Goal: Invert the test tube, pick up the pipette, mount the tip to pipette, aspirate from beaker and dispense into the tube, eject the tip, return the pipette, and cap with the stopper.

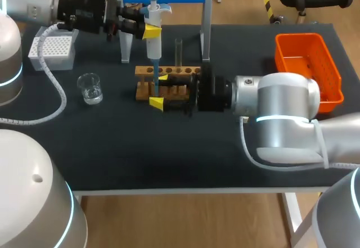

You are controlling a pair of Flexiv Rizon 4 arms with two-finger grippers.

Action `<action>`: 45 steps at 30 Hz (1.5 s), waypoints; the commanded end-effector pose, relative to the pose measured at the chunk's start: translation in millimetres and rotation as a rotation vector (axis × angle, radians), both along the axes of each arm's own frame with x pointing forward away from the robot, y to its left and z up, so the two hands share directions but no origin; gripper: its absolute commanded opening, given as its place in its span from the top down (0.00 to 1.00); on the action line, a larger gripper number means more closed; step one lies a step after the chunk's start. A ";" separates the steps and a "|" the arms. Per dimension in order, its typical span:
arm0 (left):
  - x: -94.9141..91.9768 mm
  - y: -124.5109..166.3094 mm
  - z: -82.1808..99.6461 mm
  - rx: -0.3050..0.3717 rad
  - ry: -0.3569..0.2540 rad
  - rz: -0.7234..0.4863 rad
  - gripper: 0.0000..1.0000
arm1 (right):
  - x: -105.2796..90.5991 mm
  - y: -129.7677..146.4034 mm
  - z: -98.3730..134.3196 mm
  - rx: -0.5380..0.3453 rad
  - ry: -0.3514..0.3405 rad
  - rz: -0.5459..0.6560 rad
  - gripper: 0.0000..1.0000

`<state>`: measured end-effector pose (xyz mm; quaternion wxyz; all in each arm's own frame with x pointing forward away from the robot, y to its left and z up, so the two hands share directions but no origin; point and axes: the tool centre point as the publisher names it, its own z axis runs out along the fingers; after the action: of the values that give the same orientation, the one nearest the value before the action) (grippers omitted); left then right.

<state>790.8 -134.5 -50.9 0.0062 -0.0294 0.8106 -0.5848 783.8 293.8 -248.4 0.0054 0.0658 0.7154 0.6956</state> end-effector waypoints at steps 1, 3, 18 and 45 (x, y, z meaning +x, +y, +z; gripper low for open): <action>-0.1 0.5 0.1 -0.001 -0.001 0.000 1.00 | -4.9 -12.5 -8.8 -0.016 0.006 0.014 0.00; -0.1 0.5 0.1 -0.001 -0.001 0.000 1.00 | -6.0 -18.6 -15.0 -0.029 0.019 0.003 0.00; -0.1 0.5 0.1 -0.001 -0.001 0.000 1.00 | -7.6 -34.0 -24.3 -0.045 0.035 -0.020 0.00; 3.8 27.0 4.8 0.009 -0.011 0.058 1.00 | -7.6 -34.0 -24.3 -0.045 0.035 -0.020 0.00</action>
<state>803.3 -123.6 -50.5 0.0241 -0.0459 0.8122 -0.5811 776.5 262.5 -273.2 0.0028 0.0866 0.7298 0.6781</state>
